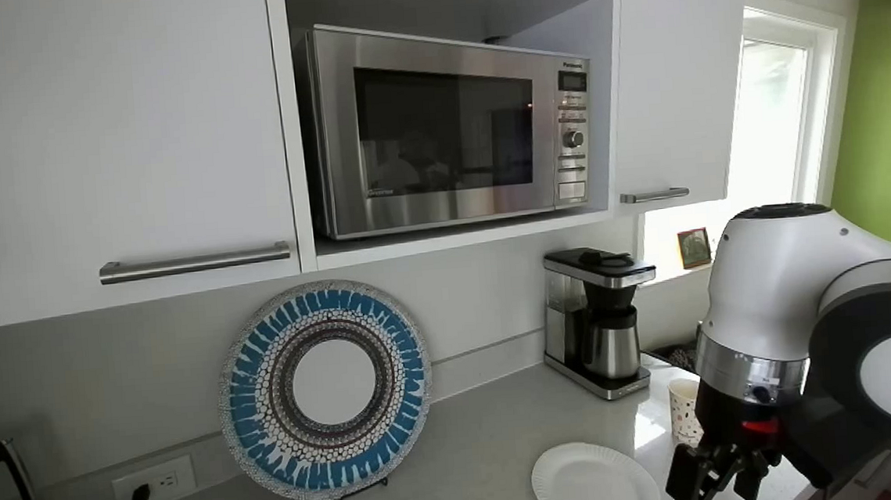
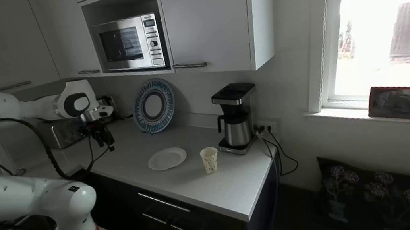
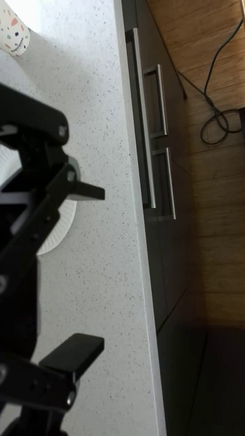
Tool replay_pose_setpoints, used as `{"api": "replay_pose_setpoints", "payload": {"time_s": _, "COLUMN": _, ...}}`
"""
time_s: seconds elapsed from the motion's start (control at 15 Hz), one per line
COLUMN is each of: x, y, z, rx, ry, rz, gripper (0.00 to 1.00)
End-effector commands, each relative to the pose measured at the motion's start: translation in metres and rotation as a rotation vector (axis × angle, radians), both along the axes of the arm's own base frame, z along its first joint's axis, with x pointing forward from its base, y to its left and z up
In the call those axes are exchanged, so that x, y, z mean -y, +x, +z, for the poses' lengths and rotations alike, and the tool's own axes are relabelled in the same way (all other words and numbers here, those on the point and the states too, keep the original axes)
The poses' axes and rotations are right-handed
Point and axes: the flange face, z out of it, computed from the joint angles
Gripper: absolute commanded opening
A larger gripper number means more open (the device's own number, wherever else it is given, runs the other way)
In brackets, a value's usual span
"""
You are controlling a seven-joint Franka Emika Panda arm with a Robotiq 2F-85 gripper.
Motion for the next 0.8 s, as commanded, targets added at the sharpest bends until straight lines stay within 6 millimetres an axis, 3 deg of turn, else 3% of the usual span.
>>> {"api": "replay_pose_setpoints", "payload": {"time_s": 0.0, "x": 0.013, "y": 0.023, "z": 0.019, "rx": 0.08, "ry": -0.055, "rz": -0.081, "gripper": 1.0}}
{"api": "replay_pose_setpoints", "payload": {"time_s": 0.47, "x": 0.023, "y": 0.079, "z": 0.092, "rx": 0.507, "ry": -0.215, "rz": -0.093, "gripper": 1.0}}
{"api": "replay_pose_setpoints", "payload": {"time_s": 0.6, "x": 0.028, "y": 0.09, "z": 0.105, "rx": 0.606, "ry": -0.213, "rz": -0.125, "gripper": 1.0}}
{"api": "replay_pose_setpoints", "payload": {"time_s": 0.67, "x": 0.028, "y": 0.079, "z": 0.1, "rx": 0.552, "ry": -0.199, "rz": -0.097, "gripper": 1.0}}
{"api": "replay_pose_setpoints", "payload": {"time_s": 0.73, "x": 0.029, "y": 0.083, "z": 0.104, "rx": 0.581, "ry": -0.201, "rz": -0.105, "gripper": 1.0}}
